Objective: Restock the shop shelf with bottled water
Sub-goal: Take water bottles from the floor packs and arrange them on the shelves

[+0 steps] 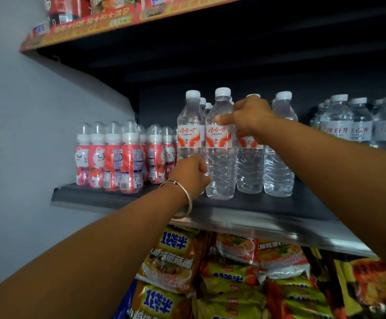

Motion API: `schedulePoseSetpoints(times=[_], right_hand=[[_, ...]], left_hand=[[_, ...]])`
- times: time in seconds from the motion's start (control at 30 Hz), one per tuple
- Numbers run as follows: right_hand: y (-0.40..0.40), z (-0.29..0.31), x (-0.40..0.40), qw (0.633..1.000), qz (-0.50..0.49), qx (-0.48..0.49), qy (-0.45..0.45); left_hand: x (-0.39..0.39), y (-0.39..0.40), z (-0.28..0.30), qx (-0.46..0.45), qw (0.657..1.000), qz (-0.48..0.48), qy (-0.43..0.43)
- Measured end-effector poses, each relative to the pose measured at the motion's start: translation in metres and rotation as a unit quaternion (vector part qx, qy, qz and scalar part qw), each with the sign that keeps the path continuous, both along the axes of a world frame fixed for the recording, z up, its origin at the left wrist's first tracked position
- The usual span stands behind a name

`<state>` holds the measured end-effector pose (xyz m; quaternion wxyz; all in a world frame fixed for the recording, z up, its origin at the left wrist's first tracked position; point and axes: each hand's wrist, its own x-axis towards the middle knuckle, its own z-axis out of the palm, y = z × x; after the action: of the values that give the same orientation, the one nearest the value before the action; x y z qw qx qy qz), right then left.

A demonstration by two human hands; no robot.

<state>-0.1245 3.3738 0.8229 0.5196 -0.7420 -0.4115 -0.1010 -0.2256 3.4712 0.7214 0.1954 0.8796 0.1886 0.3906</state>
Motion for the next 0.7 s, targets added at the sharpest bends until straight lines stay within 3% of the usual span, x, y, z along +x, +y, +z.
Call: schedulePoseSetpoints(times=[0.43,0.7], right_hand=[[-0.021,-0.021,-0.013,0.990,-0.066,-0.030,-0.124],[-0.096,-0.097,-0.038,0.960,-0.030,-0.047,-0.276]], left_hand=[[-0.007,-0.021,-0.005,0.038,0.998,0.049,0.020],[-0.028,-0.090,-0.037,0.103,0.992,0.055,-0.037]])
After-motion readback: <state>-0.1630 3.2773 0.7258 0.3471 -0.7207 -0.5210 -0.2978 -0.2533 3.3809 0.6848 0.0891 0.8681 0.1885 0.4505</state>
